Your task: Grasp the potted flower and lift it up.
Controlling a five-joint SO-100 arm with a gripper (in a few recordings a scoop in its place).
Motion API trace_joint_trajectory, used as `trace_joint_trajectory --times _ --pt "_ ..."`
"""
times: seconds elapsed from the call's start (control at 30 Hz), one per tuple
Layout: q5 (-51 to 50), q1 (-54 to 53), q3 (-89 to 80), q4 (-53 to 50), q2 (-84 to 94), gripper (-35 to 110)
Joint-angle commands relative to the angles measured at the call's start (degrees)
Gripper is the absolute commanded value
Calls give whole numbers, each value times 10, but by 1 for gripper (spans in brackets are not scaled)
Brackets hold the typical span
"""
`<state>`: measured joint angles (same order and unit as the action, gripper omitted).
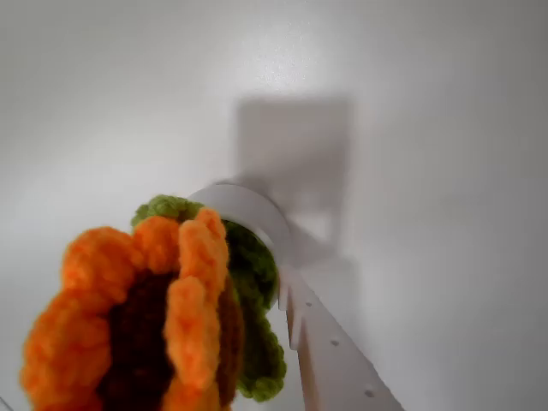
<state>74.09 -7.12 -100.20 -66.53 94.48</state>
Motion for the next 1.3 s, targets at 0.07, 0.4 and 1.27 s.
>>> trace_joint_trajectory --times 0.07,0.4,1.27 --pt "6 -3 11 7 7 73" --pt "4 4 11 5 11 73" --pt "-2 16 11 2 -1 35"
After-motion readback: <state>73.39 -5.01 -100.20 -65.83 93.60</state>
